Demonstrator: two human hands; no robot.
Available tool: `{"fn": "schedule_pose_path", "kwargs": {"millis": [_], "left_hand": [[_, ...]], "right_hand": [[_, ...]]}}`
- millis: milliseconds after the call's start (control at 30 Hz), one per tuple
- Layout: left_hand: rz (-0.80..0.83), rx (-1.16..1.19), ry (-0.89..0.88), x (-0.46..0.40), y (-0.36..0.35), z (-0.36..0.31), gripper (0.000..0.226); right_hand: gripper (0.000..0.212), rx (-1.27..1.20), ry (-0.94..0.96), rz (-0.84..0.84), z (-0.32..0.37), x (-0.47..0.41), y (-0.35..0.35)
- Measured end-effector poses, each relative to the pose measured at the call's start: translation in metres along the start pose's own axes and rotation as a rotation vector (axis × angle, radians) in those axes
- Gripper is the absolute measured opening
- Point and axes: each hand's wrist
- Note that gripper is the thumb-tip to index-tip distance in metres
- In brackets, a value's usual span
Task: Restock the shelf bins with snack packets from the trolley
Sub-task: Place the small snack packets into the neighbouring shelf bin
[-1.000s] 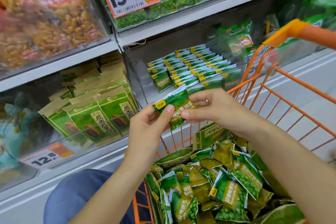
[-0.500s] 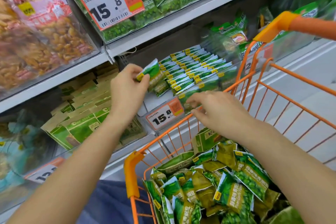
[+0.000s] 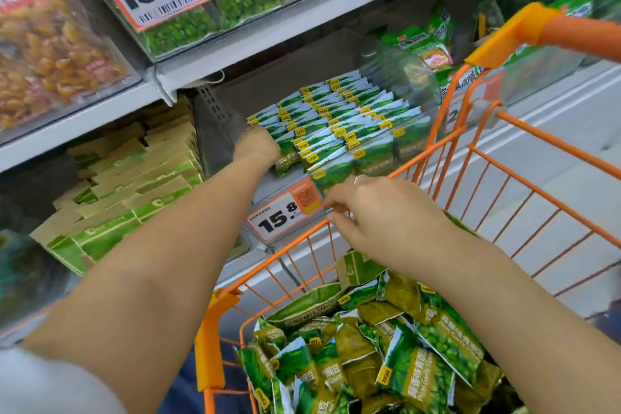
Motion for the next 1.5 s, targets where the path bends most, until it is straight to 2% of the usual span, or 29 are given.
{"fn": "schedule_pose_path", "kwargs": {"millis": [133,200,233,300,400,467,600,667,700,800,867,967,1033,1100,1167,1233,1333,1500], "left_hand": [[-0.002,-0.01,0.018,0.003,0.001,-0.001,0.009],[-0.002,-0.053,0.002,0.013,0.017,-0.006,0.03],[-0.035,-0.065,-0.046,0.024,0.029,-0.01,0.04],[-0.155,-0.03,-0.224,0.058,0.05,-0.014,0.042],[-0.302,0.135,-0.553,0.142,0.062,-0.006,0.023],[-0.242,0.19,-0.678,0.206,0.055,0.01,0.021],[0.009,0.232,-0.705,0.272,0.014,0.045,0.023],[-0.013,0.233,-0.669,0.279,-0.003,0.053,0.025],[-0.038,0.271,-0.627,0.279,-0.007,0.054,0.026],[-0.076,0.358,-0.548,0.278,-0.011,0.055,0.025],[-0.075,0.363,-0.536,0.279,-0.01,0.053,0.025],[-0.05,0.539,-0.469,0.279,-0.003,0.049,0.028],[0.021,0.663,-0.443,0.275,-0.002,0.045,0.032],[0.105,0.88,-0.389,0.274,0.0,0.041,0.032],[0.111,1.085,-0.324,0.275,0.002,0.038,0.031],[0.088,1.161,-0.279,0.277,0.005,0.037,0.029],[0.069,1.227,-0.237,0.273,0.007,0.035,0.026],[-0.056,1.376,-0.187,0.265,0.023,0.021,0.019]], "right_hand": [[0.029,0.001,0.018,-0.016,-0.001,-0.003,-0.001],[0.026,-0.025,0.022,-0.022,0.0,-0.003,0.002],[0.022,-0.05,0.02,-0.023,0.001,-0.004,0.004],[0.016,-0.13,0.003,0.023,0.003,-0.005,0.006],[0.018,-0.158,0.025,0.286,0.009,-0.002,-0.006],[0.028,-0.075,0.071,0.568,0.016,0.003,-0.025],[0.047,-0.085,0.023,1.099,0.028,0.015,-0.056],[0.041,-0.085,0.055,1.24,0.035,0.022,-0.066],[0.037,-0.089,0.079,1.252,0.038,0.025,-0.07],[0.029,-0.082,0.113,1.119,0.044,0.026,-0.072],[0.023,-0.116,0.064,1.014,0.037,0.018,-0.058],[0.012,-0.367,-0.095,0.847,0.019,0.007,-0.025],[0.011,-0.541,-0.133,0.711,0.011,0.005,-0.009],[0.009,-0.677,-0.133,0.592,0.01,0.006,0.0],[0.022,-0.755,-0.122,0.532,0.012,0.006,0.006],[0.033,-0.773,-0.117,0.524,0.013,0.008,0.006],[0.023,-0.738,-0.053,0.472,0.018,0.012,-0.001],[0.037,-0.801,-0.016,0.238,0.019,0.012,-0.002]]}}
Point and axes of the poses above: each hand's wrist, its own x-axis away from the middle knuckle, its own y-axis out of the back of the hand, z = x × y, and after that the axes turned 6 degrees about -y, right-handed
